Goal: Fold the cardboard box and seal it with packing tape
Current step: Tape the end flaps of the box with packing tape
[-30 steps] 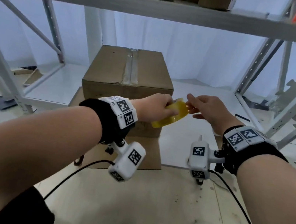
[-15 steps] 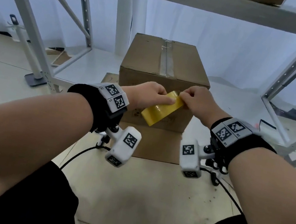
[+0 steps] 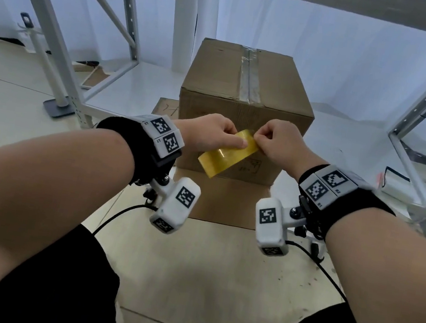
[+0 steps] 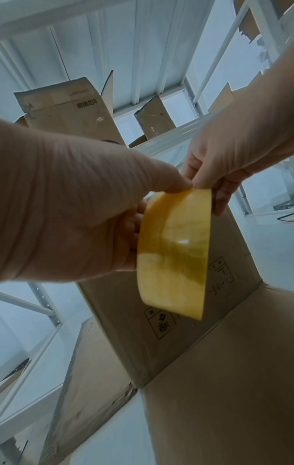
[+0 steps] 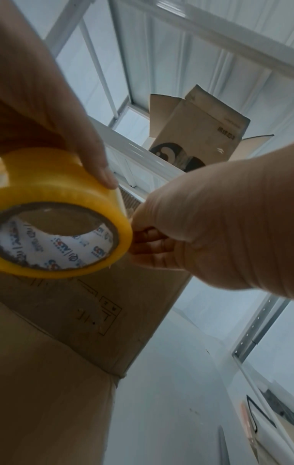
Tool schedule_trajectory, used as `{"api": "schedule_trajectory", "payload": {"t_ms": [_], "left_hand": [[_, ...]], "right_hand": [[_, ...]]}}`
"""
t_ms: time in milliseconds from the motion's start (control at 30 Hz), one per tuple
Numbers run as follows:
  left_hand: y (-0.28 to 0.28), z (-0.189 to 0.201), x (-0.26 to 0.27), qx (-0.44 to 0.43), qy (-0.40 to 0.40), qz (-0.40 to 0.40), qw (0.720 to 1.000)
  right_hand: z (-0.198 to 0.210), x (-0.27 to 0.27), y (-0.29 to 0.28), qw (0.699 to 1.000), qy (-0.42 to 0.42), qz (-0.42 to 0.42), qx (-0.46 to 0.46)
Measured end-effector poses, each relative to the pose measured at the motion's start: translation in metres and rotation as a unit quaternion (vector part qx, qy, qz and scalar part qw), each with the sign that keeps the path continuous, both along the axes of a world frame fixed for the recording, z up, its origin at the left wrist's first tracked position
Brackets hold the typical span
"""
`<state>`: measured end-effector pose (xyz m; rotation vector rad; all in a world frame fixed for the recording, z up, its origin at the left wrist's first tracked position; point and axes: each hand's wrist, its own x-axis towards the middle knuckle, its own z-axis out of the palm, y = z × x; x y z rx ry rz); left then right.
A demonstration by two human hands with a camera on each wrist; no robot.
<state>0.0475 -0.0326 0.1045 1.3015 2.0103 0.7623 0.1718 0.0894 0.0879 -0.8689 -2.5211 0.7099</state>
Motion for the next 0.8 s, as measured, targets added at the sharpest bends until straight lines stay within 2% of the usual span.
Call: {"api": "schedule_trajectory", "payload": {"t_ms": [233, 367, 567, 800], "left_hand": [[0.009, -0.001, 0.013, -0.023, 0.012, 0.029, 0.999], [0.011, -0.002, 0.014, -0.039, 0.009, 0.038, 0.998], [0.006, -0.009, 0.009, -0.053, 0.072, 0.090, 0.992], [0.001, -0.017, -0.002, -0.073, 0.070, 0.125, 0.987]], "right_hand": [[-0.006, -0.007, -0.001, 0.994, -0.063, -0.033, 0.081], [-0.005, -0.006, -0.004, 0.992, -0.076, -0.031, 0.093], [0.012, -0.006, -0.016, 0.994, -0.041, 0.029, 0.099], [0.033, -0.004, -0.027, 0.988, -0.048, 0.096, 0.108]]}}
